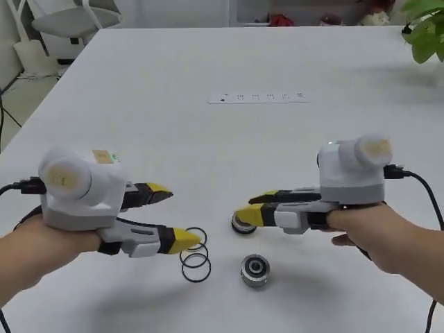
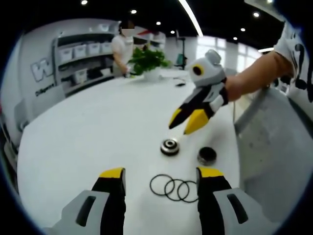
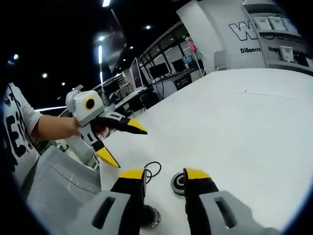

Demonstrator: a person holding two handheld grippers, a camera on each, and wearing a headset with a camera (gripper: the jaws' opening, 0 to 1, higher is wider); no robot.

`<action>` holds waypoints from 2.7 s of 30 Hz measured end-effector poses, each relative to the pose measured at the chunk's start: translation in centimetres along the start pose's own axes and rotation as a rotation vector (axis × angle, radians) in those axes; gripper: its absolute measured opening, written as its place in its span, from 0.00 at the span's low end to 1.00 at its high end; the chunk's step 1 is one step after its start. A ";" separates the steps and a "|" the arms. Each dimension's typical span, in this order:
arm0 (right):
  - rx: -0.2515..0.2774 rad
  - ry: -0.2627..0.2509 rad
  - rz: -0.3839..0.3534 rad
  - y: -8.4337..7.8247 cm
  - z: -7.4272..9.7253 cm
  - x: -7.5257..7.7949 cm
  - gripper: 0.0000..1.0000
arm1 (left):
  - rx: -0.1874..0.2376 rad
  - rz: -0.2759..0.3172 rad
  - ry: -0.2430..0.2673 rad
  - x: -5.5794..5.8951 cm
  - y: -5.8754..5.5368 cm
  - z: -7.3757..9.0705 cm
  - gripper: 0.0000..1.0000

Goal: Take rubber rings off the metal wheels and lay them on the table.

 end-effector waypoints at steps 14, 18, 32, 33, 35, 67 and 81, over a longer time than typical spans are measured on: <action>-0.057 -0.048 0.097 -1.1 1.7 1.8 0.29 | -0.008 -0.017 -0.035 0.0 1.0 -2.0 0.59; -0.078 -0.052 0.120 -1.6 2.0 2.1 0.30 | -0.009 -0.021 -0.050 0.1 1.2 -2.6 0.58; -0.136 -0.037 0.205 -3.2 1.3 3.1 0.27 | -0.043 -0.040 -0.093 0.6 0.7 -4.7 0.51; -0.137 -0.036 0.210 -3.3 1.2 3.2 0.27 | -0.045 -0.041 -0.094 0.6 0.6 -4.8 0.50; -0.141 -0.030 0.218 -3.4 0.9 3.4 0.26 | -0.051 -0.040 -0.097 0.5 0.4 -5.1 0.49; -0.164 0.018 0.251 -4.1 -1.7 2.8 0.23 | -0.048 -0.042 -0.155 1.1 0.7 -8.9 0.33; -0.151 0.015 0.237 -4.1 -1.8 3.0 0.22 | -0.057 -0.089 -0.150 1.9 1.3 -10.3 0.19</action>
Point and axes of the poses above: the centre of the closed fingertips' face, and the gripper's own axes: z roughly backward along the fingers, x roughly to its right, y roughly out of its top, the point moved 4 cm from there along z, roughly backward along the fingers, and after that the axes turned 1 degree about z, right-handed, at the moved point
